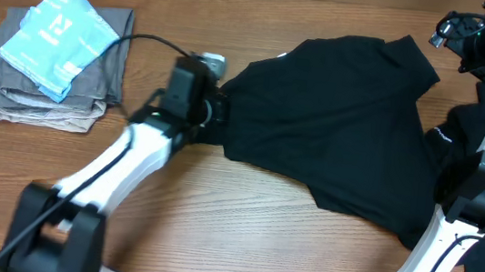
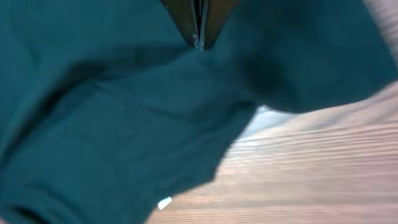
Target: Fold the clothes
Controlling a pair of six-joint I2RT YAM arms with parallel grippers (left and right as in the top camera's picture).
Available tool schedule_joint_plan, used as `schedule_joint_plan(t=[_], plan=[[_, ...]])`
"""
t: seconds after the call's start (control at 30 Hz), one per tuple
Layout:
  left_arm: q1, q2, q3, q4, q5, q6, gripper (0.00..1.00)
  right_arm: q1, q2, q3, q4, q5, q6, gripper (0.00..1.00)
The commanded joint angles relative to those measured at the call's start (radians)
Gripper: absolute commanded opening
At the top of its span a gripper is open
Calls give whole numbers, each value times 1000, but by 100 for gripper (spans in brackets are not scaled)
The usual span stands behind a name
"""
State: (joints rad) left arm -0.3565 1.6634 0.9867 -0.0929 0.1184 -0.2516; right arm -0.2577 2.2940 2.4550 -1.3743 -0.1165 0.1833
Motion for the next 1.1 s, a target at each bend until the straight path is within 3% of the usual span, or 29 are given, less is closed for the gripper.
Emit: schedule_joint_plan(t=[0.0, 0.3, 0.73, 0.87, 1.07], plan=[[-31, 96, 14, 75, -19, 16, 4, -2, -12, 13, 4, -5, 4, 100], [-29, 217, 14, 169, -210, 29, 4, -2, -12, 13, 3, -5, 4, 100], [-24, 345, 14, 153, -296, 27, 4, -2, -12, 13, 3, -5, 4, 100], [0, 360, 14, 63, -352, -41, 4, -2, -12, 13, 3, -5, 4, 100], [71, 360, 14, -128, -439, -266, 4, -2, -12, 13, 3, -5, 4, 100]])
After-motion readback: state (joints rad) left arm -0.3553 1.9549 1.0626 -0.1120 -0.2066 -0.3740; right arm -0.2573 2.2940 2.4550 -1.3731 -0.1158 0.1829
